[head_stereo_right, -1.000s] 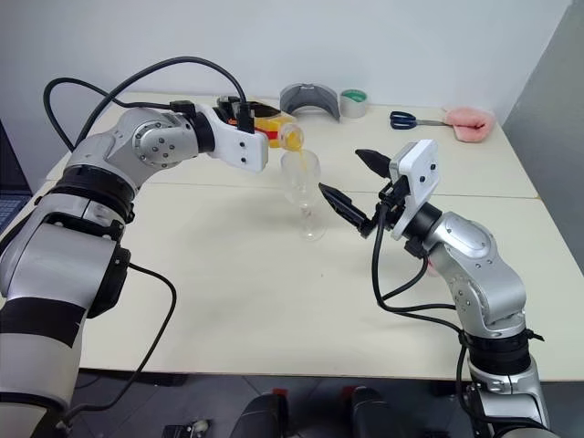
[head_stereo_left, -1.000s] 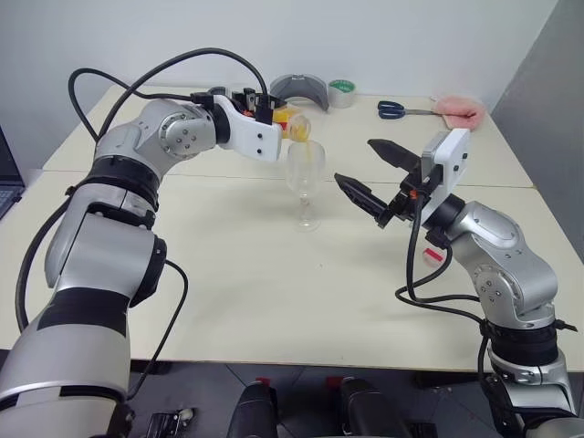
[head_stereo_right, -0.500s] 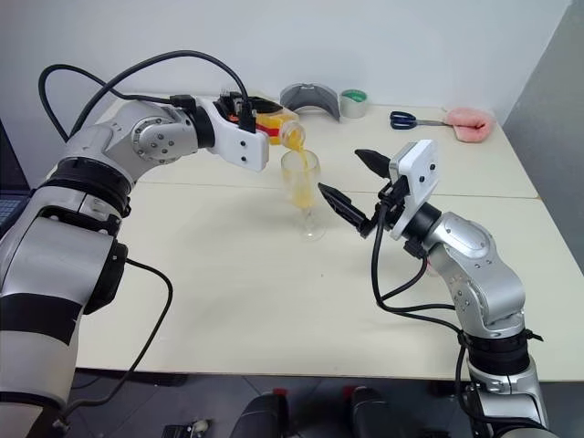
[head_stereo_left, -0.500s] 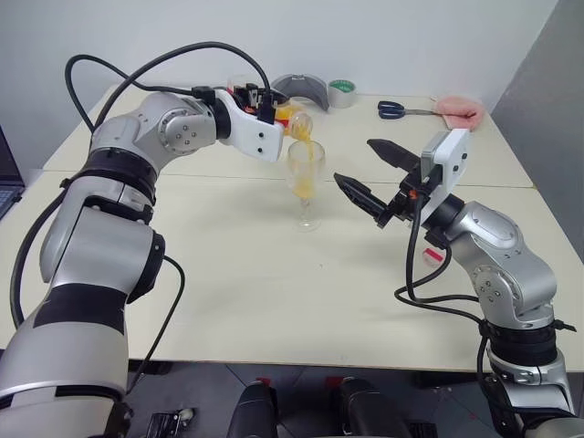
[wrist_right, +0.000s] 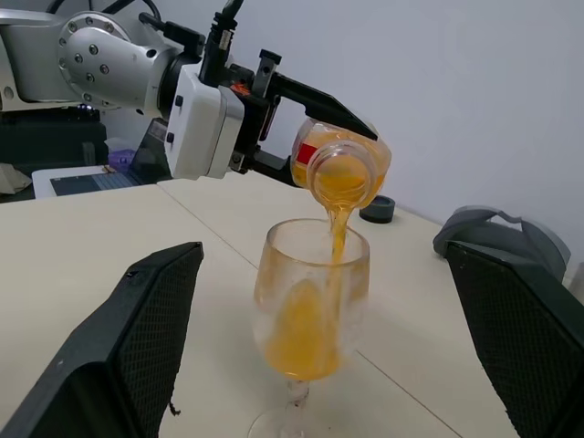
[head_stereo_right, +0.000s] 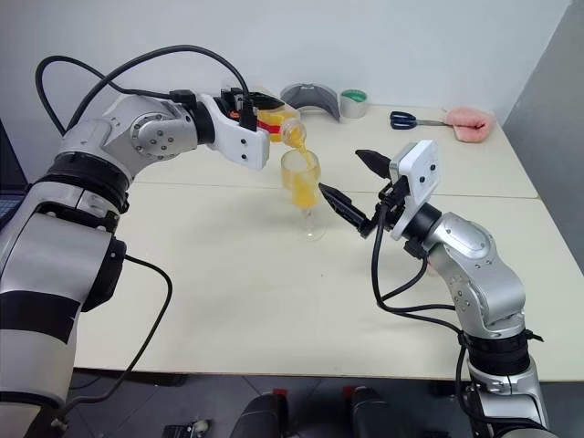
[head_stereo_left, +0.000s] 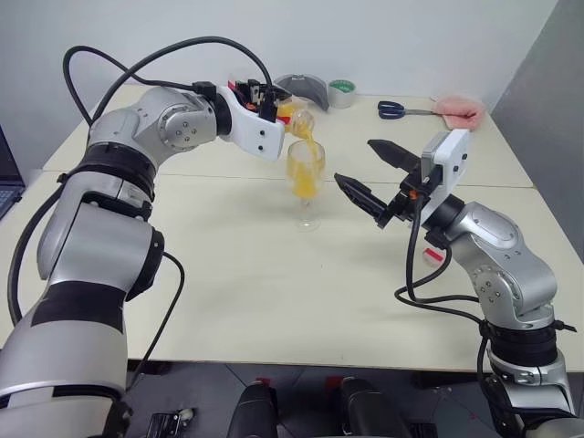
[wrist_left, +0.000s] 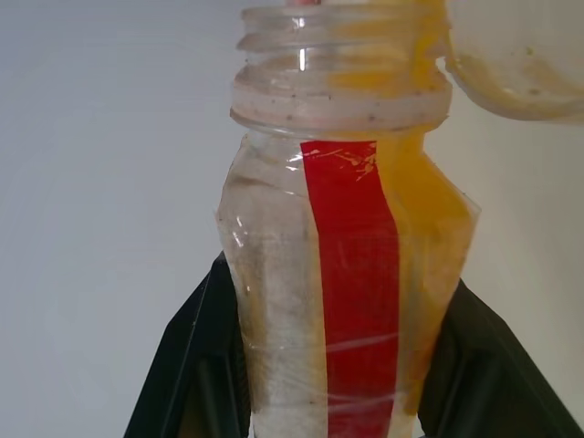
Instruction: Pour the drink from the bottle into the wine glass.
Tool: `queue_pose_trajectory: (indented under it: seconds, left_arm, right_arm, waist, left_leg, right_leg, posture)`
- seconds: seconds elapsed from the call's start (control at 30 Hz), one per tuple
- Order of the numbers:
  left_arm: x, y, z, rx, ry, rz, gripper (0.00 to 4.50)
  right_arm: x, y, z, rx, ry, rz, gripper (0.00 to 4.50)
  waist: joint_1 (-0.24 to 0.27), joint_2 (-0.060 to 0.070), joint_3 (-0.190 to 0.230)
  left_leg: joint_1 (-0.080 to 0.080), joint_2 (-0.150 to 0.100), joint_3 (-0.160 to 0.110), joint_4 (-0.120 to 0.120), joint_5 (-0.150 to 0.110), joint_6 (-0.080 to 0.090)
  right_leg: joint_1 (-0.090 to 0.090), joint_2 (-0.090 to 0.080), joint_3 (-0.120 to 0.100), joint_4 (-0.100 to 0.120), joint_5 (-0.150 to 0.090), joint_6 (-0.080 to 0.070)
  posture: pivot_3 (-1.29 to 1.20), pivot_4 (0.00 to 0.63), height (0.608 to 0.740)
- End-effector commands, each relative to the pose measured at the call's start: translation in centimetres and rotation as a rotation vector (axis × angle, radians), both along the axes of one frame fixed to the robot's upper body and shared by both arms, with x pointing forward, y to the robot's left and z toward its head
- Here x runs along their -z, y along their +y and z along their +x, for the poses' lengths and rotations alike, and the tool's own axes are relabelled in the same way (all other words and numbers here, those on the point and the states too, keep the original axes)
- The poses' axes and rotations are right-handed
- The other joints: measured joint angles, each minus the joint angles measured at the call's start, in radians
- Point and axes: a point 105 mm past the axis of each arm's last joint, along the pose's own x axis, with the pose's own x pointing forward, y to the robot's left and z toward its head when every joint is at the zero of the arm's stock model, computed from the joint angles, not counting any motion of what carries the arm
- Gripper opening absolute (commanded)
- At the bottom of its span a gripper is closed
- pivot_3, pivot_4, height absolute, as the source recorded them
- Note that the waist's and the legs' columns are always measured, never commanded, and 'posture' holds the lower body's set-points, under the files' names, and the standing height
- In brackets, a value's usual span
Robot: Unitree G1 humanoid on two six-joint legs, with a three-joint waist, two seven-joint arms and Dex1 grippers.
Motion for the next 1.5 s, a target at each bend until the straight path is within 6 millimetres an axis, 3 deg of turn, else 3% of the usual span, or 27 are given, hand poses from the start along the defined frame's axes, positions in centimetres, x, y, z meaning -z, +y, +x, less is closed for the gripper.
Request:
queue_pose_trajectory:
  seconds: [0.03,0.63,1.0,1.5]
  left_arm:
    - [-2.7,0.2,-0.4,0.005,-0.076,-0.019,1.77]
    - [-3.2,0.2,-0.3,-0.004,-0.096,-0.015,1.77]
    - [-3.4,0.6,-0.3,-0.02,-0.105,-0.009,1.77]
    - [-3.6,0.6,-0.1,-0.033,-0.113,-0.016,1.77]
  right_arm:
    - [-1.0,-0.1,-0.7,-0.003,-0.052,0.012,4.5]
    - [-1.0,-0.4,-0.8,-0.004,-0.051,0.021,4.5]
    - [-0.5,-1.5,-1.9,-0.003,-0.024,0.062,4.5]
    - [-0.9,-1.1,-2.2,0.003,-0.023,0.094,4.5]
  waist:
    - [0.0,0.0,0.0]
    - [0.0,0.0,0.0]
    - [0.0,0.0,0.0]
    - [0.0,0.0,0.0]
  left_leg:
    - [0.0,0.0,0.0,0.0,0.0,0.0]
    - [0.0,0.0,0.0,0.0,0.0,0.0]
    - [0.0,-0.001,0.0,0.0,0.0,0.0]
    - [0.0,-0.001,0.0,0.001,0.0,0.0]
  right_leg:
    - [0.0,0.0,0.0,0.0,0.0,0.0]
    - [0.0,0.0,0.0,0.001,0.0,0.0]
    - [0.0,-0.001,0.0,0.001,0.0,0.0]
    - [0.0,-0.001,0.0,0.001,0.0,0.0]
  posture:
    - [0.0,0.15,0.74]
    - [0.0,0.15,0.74]
    - [0.0,0.15,0.74]
    - [0.0,0.15,0.74]
